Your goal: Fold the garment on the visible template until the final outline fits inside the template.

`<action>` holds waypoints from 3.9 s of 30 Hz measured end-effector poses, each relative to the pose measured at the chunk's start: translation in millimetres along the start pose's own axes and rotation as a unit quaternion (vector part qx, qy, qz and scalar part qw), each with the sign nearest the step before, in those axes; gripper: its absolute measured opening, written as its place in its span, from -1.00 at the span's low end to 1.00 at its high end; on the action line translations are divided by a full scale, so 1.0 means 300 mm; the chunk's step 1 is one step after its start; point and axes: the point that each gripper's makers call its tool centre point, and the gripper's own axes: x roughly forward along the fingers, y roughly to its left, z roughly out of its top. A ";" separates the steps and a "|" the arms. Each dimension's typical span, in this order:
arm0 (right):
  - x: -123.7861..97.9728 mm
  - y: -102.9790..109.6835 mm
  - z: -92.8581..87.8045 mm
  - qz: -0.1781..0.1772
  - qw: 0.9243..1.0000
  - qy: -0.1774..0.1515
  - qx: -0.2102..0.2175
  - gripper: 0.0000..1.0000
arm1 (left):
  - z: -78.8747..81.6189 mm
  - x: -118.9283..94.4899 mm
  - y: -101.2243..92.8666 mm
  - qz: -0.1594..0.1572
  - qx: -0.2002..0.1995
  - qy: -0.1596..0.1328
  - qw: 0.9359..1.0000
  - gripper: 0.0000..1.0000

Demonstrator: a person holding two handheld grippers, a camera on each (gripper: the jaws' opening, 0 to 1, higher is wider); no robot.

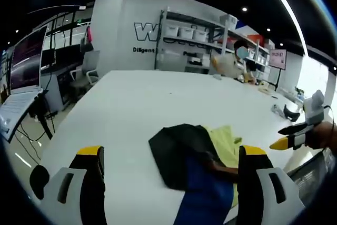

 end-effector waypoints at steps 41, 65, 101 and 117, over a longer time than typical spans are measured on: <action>-0.015 -0.001 -0.022 0.001 1.000 0.012 0.007 0.94 | -0.016 -0.003 -0.023 -0.009 0.013 0.011 1.000 0.98; 0.044 0.230 0.047 0.093 0.991 0.000 -0.096 0.87 | -0.010 -0.030 -0.019 -0.009 -0.008 0.003 1.000 0.98; 0.157 0.487 -0.103 0.189 0.958 0.042 -0.211 -0.44 | -0.045 -0.040 -0.038 -0.017 -0.008 0.017 1.000 0.95; 0.206 0.482 -0.148 0.184 0.947 0.077 -0.251 -0.70 | -0.047 -0.034 -0.046 -0.024 -0.010 0.019 0.999 0.91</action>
